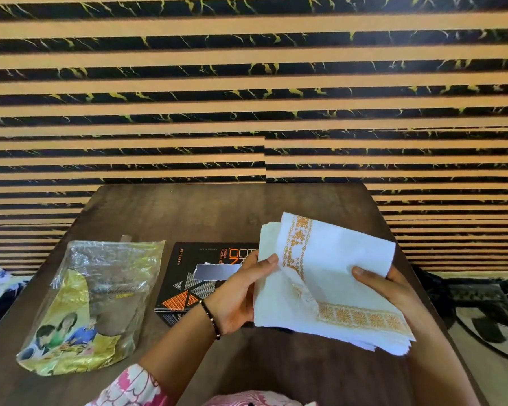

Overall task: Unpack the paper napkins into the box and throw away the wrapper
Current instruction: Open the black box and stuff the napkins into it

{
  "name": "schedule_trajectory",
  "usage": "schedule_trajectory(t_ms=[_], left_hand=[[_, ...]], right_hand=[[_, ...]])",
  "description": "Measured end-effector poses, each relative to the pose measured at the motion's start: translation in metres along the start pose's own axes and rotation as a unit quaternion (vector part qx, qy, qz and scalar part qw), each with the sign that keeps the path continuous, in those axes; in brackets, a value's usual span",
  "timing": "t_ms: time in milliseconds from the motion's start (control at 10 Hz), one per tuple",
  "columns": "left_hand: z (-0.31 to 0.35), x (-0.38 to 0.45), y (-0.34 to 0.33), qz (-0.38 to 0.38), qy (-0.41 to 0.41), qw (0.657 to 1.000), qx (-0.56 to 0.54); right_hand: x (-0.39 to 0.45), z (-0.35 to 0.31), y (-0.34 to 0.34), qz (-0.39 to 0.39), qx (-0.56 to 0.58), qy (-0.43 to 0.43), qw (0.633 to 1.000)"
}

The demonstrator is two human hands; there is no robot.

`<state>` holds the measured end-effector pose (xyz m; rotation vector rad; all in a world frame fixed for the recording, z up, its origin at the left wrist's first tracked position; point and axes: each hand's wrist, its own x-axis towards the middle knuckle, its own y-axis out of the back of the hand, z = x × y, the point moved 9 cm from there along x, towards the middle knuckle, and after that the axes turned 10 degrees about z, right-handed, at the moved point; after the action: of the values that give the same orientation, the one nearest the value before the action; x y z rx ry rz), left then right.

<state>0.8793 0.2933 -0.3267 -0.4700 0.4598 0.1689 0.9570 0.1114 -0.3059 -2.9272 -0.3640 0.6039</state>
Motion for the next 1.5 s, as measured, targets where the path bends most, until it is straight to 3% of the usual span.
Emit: schedule_trajectory(t_ms=[100,300,500,600,800,1000,1200,1300,1400,1500], left_hand=[[0.003,0.002,0.0,0.03,-0.01,0.996,0.082],[0.01,0.004,-0.001,0.052,-0.001,0.99,0.131],[0.011,0.0,-0.006,0.024,0.001,0.996,0.085],[0.014,0.001,-0.004,0.024,-0.009,0.997,0.074],[0.015,0.001,-0.001,0.02,-0.023,0.998,0.055],[0.004,-0.011,0.006,0.011,0.03,0.987,0.157],[0.004,-0.017,0.007,-0.009,-0.011,0.971,0.237],[0.004,-0.016,0.008,-0.018,-0.019,0.968,0.249],[0.002,-0.011,0.013,-0.005,-0.028,0.966,0.256],[0.018,-0.008,0.023,0.079,-0.13,0.92,0.361]], right_hand=[[-0.004,-0.004,-0.004,0.003,-0.023,0.035,0.999],[-0.009,-0.01,-0.011,0.003,-0.011,0.059,0.998],[-0.016,0.016,-0.021,-0.1,0.136,-0.094,0.981],[-0.018,0.034,-0.024,-0.124,0.116,-0.138,0.976],[-0.021,0.04,-0.023,-0.125,0.09,-0.143,0.978],[-0.012,0.044,-0.008,-0.069,0.073,-0.129,0.987],[-0.013,0.03,-0.003,-0.013,0.005,-0.099,0.995],[-0.013,0.042,-0.01,0.015,-0.007,-0.137,0.99],[-0.005,0.057,0.014,0.133,0.021,-0.167,0.977],[0.005,0.082,0.047,0.198,0.081,-0.177,0.961]])
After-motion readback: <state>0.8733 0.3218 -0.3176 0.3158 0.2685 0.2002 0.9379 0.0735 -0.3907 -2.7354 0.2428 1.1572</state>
